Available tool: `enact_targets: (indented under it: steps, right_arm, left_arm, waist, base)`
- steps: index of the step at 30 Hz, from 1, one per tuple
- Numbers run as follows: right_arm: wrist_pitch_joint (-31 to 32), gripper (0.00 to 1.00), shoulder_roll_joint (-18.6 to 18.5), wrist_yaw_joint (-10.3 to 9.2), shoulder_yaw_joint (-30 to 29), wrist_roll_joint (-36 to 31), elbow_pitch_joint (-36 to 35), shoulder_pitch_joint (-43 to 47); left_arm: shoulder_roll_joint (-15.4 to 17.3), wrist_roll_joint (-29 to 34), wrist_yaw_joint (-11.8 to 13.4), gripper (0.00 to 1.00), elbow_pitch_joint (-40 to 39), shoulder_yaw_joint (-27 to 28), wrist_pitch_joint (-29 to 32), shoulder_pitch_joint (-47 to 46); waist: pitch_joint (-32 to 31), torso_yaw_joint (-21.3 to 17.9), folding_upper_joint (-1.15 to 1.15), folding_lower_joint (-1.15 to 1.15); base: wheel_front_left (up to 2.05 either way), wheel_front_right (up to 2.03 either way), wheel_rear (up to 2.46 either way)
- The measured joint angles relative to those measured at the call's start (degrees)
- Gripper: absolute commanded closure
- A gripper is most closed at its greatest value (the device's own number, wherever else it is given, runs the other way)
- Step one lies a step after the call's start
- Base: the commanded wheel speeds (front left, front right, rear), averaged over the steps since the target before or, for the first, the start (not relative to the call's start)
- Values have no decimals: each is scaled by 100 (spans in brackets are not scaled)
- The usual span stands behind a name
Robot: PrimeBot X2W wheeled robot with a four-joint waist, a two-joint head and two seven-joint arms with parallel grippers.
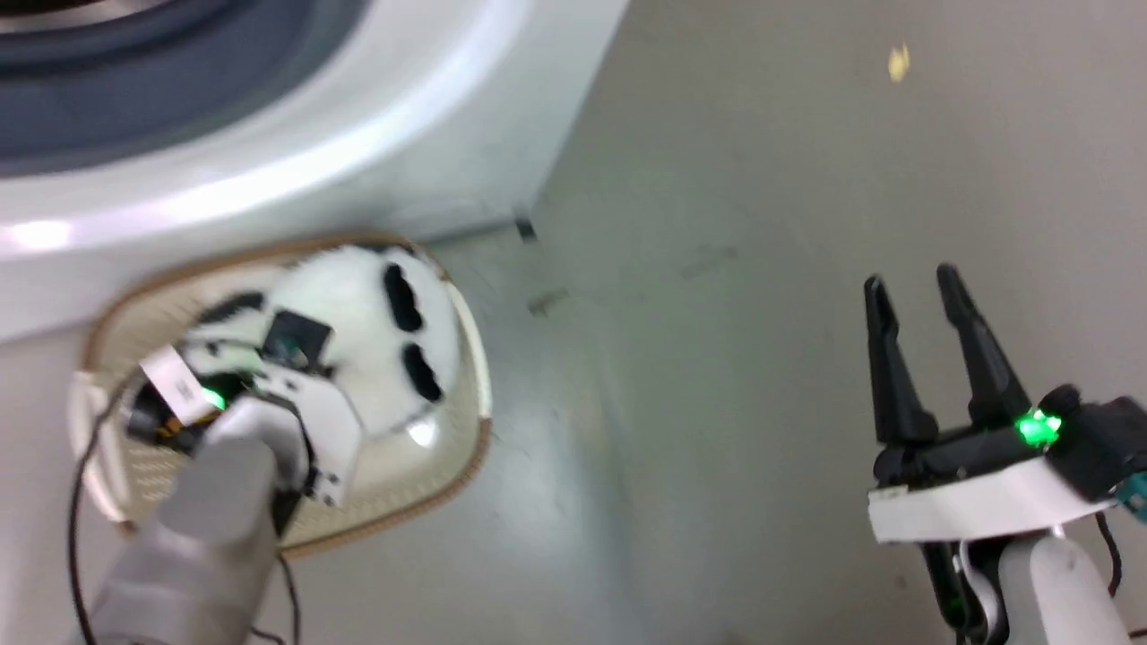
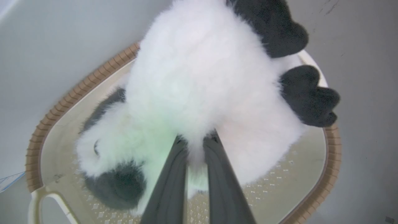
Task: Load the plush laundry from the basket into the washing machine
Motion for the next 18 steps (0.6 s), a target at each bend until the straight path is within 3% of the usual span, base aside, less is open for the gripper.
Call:
enact_targets:
  steps: [7, 10, 18]
  right_arm:
    - [-1, 0, 1, 0, -82, -332, 70, 293]
    - [-1, 0, 1, 0, -123, -448, 97, 436]
    - [-1, 0, 1, -1, -221, -544, 89, 604]
  left_arm:
    - [-265, -178, 51, 100, -226, 63, -730, 650]
    - [-299, -188, 182, 100, -586, 118, -839, 968]
    - [-83, 38, 743, 100, -3101, 622, -873, 1808]
  waist:
    - [-918, 367, 0, -1]
    - [-1293, 511, 0, -1]
    - [-1906, 911, 0, -2]
  base:
    - [0, 0, 0]
    - [0, 0, 0]
    - [0, 0, 0]
